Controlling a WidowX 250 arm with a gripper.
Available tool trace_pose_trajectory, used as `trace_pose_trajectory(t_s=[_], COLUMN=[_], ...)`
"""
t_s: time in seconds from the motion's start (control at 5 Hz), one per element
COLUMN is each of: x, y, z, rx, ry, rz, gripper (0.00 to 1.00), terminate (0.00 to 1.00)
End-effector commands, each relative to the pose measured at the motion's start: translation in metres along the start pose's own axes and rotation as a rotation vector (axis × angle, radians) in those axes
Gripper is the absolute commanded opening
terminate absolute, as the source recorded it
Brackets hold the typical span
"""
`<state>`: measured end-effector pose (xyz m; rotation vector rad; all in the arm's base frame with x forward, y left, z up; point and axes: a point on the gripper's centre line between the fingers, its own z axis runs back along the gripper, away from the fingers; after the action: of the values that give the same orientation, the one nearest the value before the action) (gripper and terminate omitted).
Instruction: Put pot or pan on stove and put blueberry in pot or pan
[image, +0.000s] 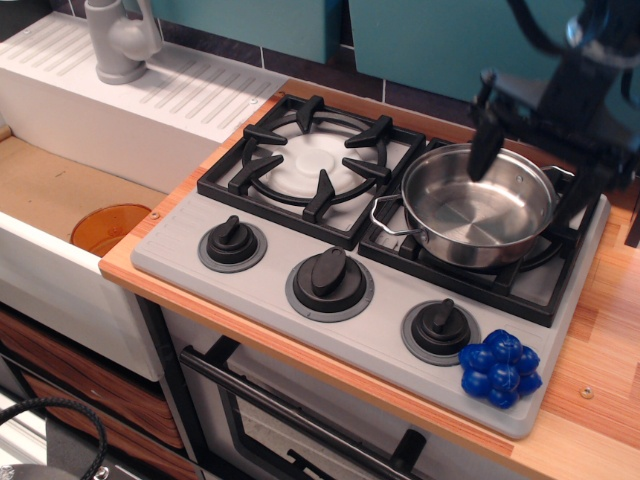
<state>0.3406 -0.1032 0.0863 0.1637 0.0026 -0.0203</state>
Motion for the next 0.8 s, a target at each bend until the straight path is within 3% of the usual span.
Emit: trace_pose_trajectory(t_s=[0.0, 0.4, 0.6], x=[0.006, 0.006, -0.013], y=[0.016, 0.016, 0.011], z=[0.047, 0.047, 0.064], rx=[-0.022, -0.022, 0.012], ry=[-0.07, -0.07, -0.026], rz=[-0.015, -0.015, 0.042], gripper=[1.0, 1.0, 1.0], terminate=[0.0, 0.0, 0.0])
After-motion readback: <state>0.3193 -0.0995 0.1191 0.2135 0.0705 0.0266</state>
